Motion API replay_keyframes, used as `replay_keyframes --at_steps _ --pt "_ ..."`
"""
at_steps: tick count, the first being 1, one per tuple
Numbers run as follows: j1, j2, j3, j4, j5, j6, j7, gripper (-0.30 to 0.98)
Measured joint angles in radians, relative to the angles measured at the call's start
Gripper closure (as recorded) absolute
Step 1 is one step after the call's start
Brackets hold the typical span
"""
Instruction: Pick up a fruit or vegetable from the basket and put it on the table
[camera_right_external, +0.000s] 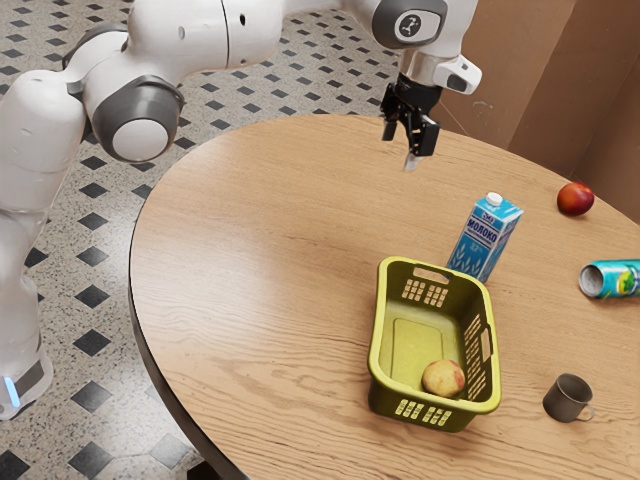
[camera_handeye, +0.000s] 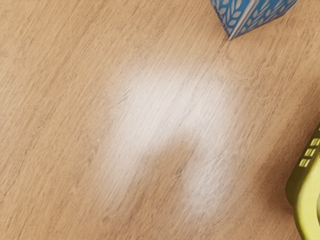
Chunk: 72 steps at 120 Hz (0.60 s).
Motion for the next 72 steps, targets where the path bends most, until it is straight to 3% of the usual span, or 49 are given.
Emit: replay_keyframes --at_steps 51,72 --pt "0.01 -0.004 -0.004 -0.002 -0.02 0.001 0.0 0.0" --pt "0.003 -0.034 -0.19 0.001 -0.016 -0.013 0.0 0.0"
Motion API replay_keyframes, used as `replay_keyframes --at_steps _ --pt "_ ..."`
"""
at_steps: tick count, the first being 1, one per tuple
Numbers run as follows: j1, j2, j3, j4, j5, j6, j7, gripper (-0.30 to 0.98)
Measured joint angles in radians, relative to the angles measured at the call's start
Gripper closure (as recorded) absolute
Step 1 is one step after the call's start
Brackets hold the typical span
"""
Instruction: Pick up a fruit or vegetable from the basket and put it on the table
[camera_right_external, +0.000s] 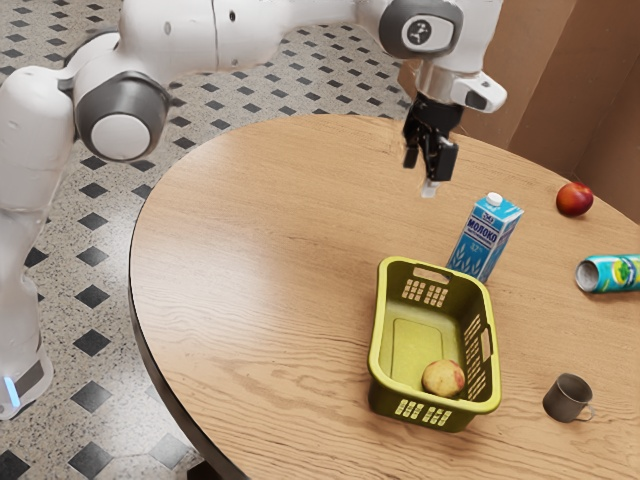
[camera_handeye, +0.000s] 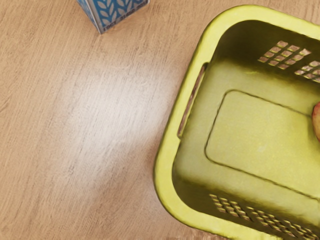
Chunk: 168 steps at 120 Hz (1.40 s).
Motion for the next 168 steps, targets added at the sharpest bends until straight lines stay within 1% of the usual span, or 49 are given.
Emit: replay_keyframes --at_steps 10,21,27,34,51,65,75,84,168 --pt "-0.003 -0.006 -0.1 0.0 0.02 -0.007 0.001 0.0" --pt "-0.005 -0.007 -0.218 0.0 0.067 -0.012 0.002 0.0" --pt "-0.006 -0.006 -0.267 -0.001 0.089 -0.014 0.002 0.0" --pt "-0.007 -0.003 -0.307 -0.003 0.106 -0.017 0.004 0.0" --pt "-0.006 0.035 -0.363 -0.003 0.143 -0.017 0.037 0.0" --pt "-0.008 0.09 -0.381 0.011 0.169 -0.009 0.072 0.0" --pt "-0.018 0.161 -0.388 0.07 0.184 0.0 0.094 0.0" --pt "-0.02 0.199 -0.394 0.09 0.191 0.012 0.111 0.0" --pt "-0.02 0.354 -0.41 0.097 0.198 0.092 0.2 0.0"
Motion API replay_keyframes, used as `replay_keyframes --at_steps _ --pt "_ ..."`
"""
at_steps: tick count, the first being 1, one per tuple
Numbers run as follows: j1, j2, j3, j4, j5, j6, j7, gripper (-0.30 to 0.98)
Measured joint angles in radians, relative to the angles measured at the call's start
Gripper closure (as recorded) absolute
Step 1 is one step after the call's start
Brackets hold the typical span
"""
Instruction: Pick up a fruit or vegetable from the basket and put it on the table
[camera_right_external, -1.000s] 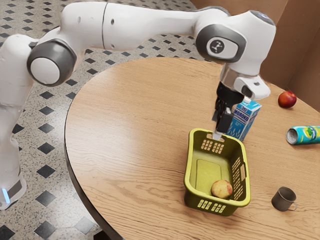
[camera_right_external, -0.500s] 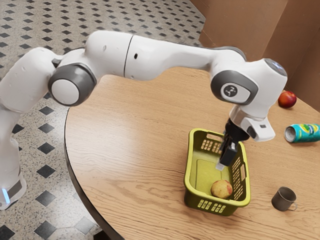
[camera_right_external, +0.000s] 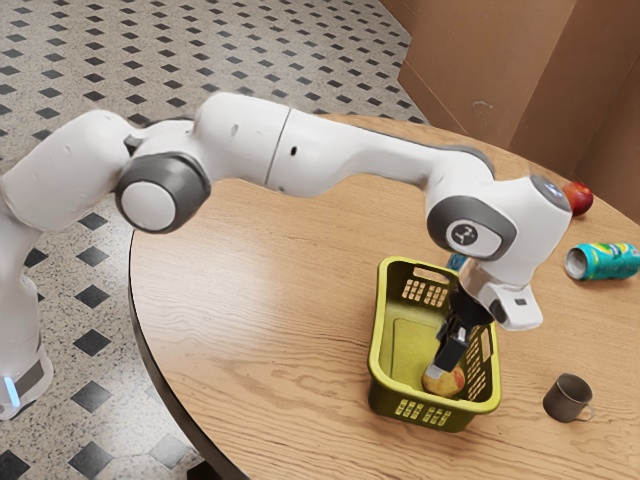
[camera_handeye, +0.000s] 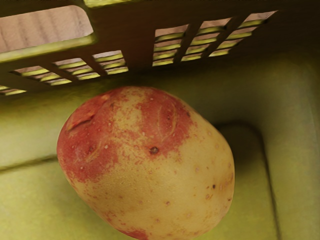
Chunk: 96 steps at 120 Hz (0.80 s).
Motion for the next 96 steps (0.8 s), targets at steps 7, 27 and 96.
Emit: replay_keyframes --at_steps 7,27,96 --pt "0.0 0.008 0.0 0.0 -0.001 0.011 0.004 0.0" --pt "0.002 0.03 0.002 0.0 -0.002 0.042 0.012 0.0" --pt "0.006 0.085 0.005 0.0 -0.007 0.118 0.028 0.0"
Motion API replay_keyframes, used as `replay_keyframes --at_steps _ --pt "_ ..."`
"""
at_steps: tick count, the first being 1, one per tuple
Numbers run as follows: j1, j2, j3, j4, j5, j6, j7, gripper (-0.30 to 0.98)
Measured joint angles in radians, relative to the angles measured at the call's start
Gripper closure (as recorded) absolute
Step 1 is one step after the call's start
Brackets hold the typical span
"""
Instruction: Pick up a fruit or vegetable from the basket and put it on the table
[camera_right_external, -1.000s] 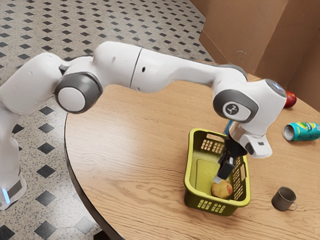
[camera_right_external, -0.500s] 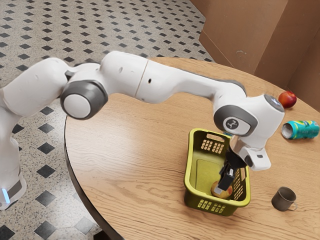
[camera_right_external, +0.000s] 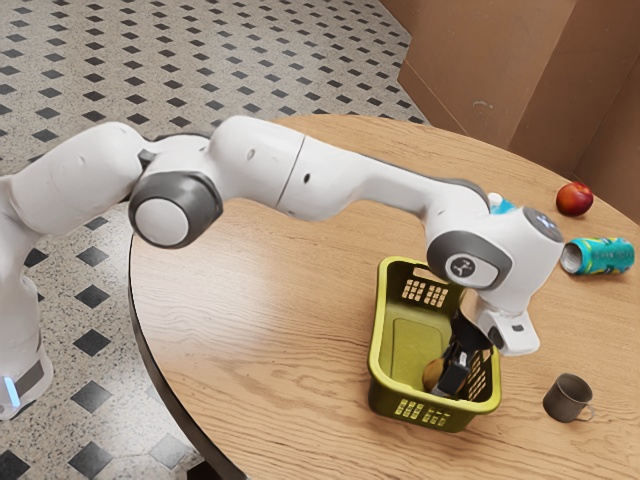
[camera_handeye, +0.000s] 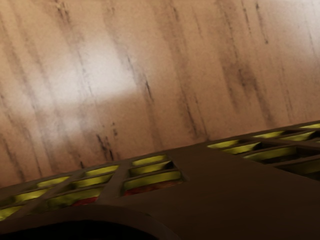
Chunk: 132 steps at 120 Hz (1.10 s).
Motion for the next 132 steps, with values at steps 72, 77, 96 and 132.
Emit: replay_keyframes --at_steps 72,77,96,132 --pt "-0.001 -0.003 0.001 0.0 0.008 0.011 0.0 0.25" --pt "-0.001 -0.004 0.001 0.0 0.01 0.01 -0.001 0.28" --pt "-0.003 -0.007 0.001 0.0 0.013 0.007 -0.004 0.22" --pt "-0.004 -0.054 0.001 0.016 0.033 -0.025 -0.016 0.23"
